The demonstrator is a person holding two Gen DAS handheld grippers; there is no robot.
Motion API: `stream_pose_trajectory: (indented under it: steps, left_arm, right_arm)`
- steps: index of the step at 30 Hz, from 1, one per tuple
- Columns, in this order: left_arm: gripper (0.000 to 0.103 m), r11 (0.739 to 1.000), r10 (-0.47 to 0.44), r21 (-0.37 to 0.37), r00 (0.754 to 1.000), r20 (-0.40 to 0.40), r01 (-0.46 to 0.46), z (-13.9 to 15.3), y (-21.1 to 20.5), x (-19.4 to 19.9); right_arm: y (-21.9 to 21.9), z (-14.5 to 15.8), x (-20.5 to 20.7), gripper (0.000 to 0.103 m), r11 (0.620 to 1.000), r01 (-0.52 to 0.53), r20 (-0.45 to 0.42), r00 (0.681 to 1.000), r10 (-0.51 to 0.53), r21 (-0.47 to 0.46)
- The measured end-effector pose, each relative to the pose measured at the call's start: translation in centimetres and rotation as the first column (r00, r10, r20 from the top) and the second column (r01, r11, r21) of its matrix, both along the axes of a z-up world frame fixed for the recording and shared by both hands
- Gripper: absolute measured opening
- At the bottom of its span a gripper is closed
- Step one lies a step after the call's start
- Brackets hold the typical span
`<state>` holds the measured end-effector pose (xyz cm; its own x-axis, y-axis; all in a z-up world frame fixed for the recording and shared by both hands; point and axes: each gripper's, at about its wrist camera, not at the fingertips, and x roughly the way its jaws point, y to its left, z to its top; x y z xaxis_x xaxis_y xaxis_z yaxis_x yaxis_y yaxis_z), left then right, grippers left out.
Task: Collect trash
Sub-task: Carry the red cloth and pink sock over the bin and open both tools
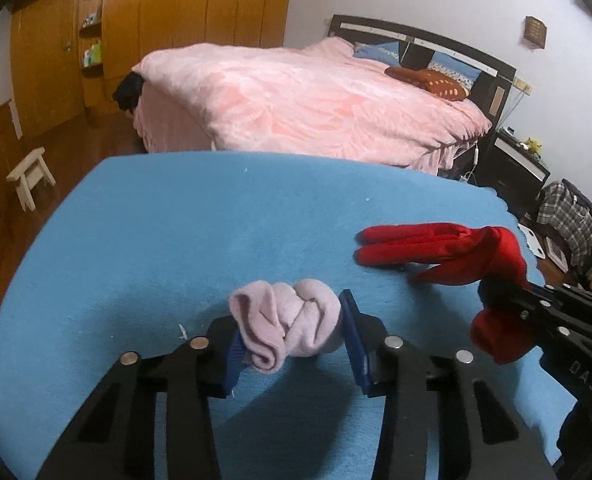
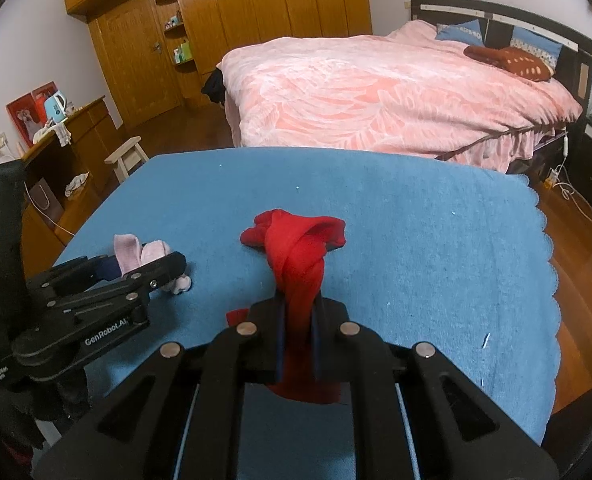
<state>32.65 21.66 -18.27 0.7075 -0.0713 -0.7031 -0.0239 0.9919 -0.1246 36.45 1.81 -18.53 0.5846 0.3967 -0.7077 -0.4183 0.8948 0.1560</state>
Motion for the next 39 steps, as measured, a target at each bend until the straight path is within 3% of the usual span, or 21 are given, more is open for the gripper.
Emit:
stream_pose_trajectory:
  steps: [9, 23, 39]
  left_arm:
    - [0.042, 1.000, 0.024, -0.004, 0.997, 0.074, -0.023, 3.6, -0.4, -3.1]
    - [0.042, 0.999, 0.044, -0.011, 0.993, 0.111, -0.043, 7.1, -1.3, -7.7]
    - [0.042, 0.999, 0.049, -0.025, 0.983, 0.179, -0.045, 11.4, -4.2, -14.2]
  right_arm:
    - [-0.4, 1.3, -1.0, 0.010, 1.000, -0.020, 0.021, 1.000, 0.019, 0.004]
    - [-2.4, 6.1, -4.6, 0.009, 0.998, -0.050, 0.086, 0.995, 0.046, 0.047]
    - [-7.2, 11.4, -12.8, 0.010, 0.996, -0.049, 0.159, 0.987, 0.036, 0.077]
